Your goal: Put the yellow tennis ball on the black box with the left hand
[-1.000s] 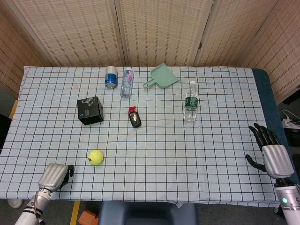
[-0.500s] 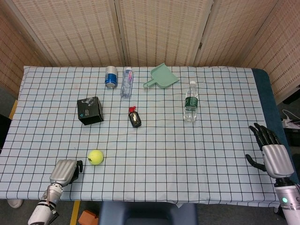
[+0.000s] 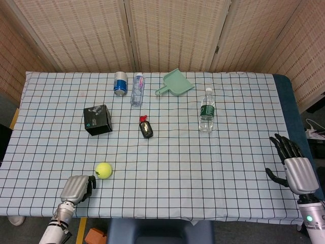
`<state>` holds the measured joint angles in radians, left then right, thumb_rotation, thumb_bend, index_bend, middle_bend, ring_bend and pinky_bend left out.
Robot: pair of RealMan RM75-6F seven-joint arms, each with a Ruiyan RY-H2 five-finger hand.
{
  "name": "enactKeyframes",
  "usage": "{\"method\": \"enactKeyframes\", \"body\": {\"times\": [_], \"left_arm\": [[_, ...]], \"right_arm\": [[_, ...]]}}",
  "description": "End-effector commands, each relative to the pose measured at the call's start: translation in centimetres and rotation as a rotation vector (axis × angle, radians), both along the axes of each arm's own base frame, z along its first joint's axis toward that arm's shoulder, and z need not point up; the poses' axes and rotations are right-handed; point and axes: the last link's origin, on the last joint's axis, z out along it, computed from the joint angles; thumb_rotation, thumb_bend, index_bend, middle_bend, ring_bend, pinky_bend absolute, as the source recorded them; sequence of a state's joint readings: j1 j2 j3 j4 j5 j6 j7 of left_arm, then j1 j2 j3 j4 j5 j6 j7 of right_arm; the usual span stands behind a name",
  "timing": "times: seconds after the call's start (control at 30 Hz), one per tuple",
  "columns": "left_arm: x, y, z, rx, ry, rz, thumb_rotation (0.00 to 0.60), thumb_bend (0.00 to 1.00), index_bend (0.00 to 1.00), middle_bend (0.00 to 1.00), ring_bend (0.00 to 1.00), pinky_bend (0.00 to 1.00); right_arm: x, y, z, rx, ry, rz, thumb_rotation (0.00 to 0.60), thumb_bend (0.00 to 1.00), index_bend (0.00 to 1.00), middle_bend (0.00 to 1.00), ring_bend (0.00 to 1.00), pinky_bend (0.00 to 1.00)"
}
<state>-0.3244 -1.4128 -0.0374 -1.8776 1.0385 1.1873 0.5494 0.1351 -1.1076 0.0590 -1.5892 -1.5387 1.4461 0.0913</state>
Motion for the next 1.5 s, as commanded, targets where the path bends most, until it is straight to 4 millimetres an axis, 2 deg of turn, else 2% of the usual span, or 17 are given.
{"method": "enactKeyframes", "body": {"times": [0.03, 0.33, 0.6, 0.9, 1.5], "left_arm": [[0.6, 0.2, -0.4, 0.003, -0.087, 0.015, 0.600, 0.84, 0.56, 0.63, 0.62, 0.88], [0.9, 0.1, -1.1, -0.002, -0.226, 0.038, 0.600, 0.84, 0.53, 0.61, 0.61, 0.88], [0.0, 0.2, -1.9, -0.002, -0.315, 0.093, 0.600, 0.84, 0.47, 0.53, 0.54, 0.85], [-1.0, 1.1, -2.6, -0.004, -0.287, 0.093, 0.600, 0.84, 0.43, 0.49, 0.51, 0.83], [-0.7, 4.3, -3.4, 0.030, -0.228, 0.057, 0.600, 0.84, 0.41, 0.47, 0.47, 0.79]], "right_arm": [[0.0, 0.0, 0.0, 0.003, 0.002, -0.002, 0.600, 0.21, 0.05, 0.00, 0.00, 0.10], [-0.1, -0.2, 0.0, 0.001, 0.003, -0.006, 0.600, 0.21, 0.05, 0.00, 0.00, 0.10], [-0.3, -0.3, -0.1, 0.004, 0.009, -0.013, 0.600, 0.21, 0.05, 0.00, 0.00, 0.10], [-0.4, -0.5, -0.2, 0.004, 0.015, -0.021, 0.600, 0.20, 0.05, 0.00, 0.00, 0.10], [-0.7, -0.7, -0.2, 0.000, 0.022, -0.037, 0.600, 0.21, 0.05, 0.00, 0.00, 0.10]]}}
